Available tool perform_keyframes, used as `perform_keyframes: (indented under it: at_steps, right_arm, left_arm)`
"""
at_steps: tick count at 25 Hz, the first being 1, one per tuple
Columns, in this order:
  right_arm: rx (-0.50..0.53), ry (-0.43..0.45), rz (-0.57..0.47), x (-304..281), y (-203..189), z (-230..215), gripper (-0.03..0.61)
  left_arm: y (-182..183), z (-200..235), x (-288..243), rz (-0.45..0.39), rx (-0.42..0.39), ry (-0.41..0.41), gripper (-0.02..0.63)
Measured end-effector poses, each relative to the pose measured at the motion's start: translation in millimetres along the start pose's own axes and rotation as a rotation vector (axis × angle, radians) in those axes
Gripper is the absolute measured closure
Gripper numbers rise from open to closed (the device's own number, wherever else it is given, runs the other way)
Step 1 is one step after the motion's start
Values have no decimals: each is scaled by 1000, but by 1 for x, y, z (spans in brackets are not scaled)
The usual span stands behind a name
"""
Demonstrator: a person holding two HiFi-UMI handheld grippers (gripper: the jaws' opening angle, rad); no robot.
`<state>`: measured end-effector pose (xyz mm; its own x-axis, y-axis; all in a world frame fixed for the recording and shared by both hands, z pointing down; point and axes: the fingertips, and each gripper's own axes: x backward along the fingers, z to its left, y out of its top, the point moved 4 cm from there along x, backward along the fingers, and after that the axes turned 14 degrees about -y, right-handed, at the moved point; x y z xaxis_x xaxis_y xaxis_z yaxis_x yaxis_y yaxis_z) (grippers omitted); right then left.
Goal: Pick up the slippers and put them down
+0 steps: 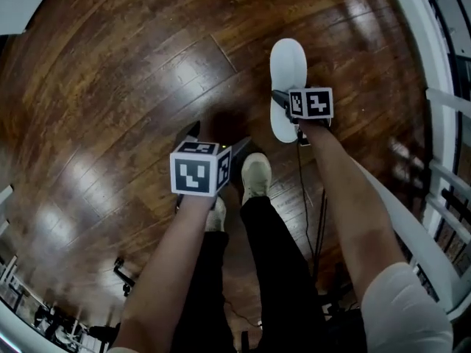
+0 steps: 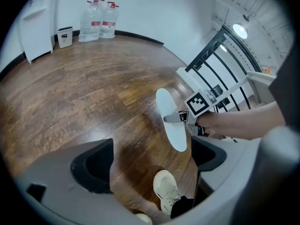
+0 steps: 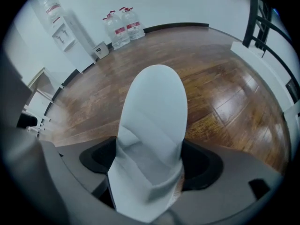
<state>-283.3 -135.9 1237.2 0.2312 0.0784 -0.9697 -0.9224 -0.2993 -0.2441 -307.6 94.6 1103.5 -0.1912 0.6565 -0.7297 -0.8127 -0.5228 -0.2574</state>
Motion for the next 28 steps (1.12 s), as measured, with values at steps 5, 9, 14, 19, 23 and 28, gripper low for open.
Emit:
perform_keyframes:
  at_steps: [5,9,14,19,23,28]
  right_arm:
    - [-25,-4,3,-50,-19,10,132]
    - [-42,-26,31,-74,-42,9,132]
    - [-41,-28,49,-87,-58,10,130]
    - [-3,-38,56,-82,-58,11,119]
    - [-30,-21,49,-78,-55,11,38]
    - [-27,-38,33,-61,-42,10,38]
  left_arm:
    - [1,47,-20,-26,28,26,95]
    - [-5,55,-39,-12,27,2,95]
    - [-17,53,-54,18,25,-23,95]
    - [-21,43,-54,39,37,-30,95]
    - [-18,36,-52,36,33,-36,95]
    - [-12,32,-45,30,28,-39,95]
